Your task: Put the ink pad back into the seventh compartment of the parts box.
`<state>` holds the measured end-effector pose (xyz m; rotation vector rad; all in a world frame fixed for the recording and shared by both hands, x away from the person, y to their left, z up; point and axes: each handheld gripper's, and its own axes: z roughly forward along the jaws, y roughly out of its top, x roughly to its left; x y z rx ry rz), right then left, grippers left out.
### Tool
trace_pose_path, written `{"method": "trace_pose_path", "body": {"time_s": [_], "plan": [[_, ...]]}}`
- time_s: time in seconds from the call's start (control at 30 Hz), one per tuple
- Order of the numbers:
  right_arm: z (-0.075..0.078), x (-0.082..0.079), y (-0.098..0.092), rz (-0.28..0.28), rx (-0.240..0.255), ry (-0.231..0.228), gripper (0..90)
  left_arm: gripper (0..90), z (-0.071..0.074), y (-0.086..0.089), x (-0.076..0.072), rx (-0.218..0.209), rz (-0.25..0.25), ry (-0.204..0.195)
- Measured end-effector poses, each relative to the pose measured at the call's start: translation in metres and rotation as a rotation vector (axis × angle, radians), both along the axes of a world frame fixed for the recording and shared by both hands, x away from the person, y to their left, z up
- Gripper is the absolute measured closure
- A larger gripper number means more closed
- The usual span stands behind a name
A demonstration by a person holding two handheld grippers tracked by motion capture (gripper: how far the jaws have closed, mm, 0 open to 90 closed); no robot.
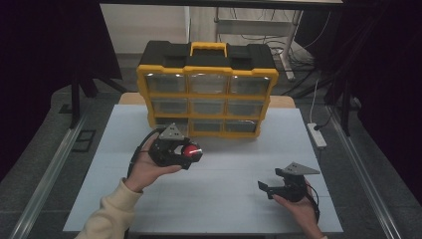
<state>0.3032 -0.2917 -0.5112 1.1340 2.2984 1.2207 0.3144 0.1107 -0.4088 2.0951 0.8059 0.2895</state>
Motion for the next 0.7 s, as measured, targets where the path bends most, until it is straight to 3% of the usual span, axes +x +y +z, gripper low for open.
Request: {"method": "trace_pose_path", "body": {"time_s": [0.4, 0.7], "plan": [[0.000, 0.000, 0.000, 0.000, 0.000, 0.002, 10.9, 30.6, 0.002, 0.007, 0.003, -0.011, 0.014, -0.005], [0.000, 0.000, 0.000, -0.001, -0.001, 0.001, 10.9, 30.6, 0.002, 0.020, 0.008, -0.017, 0.063, -0.015]]}}
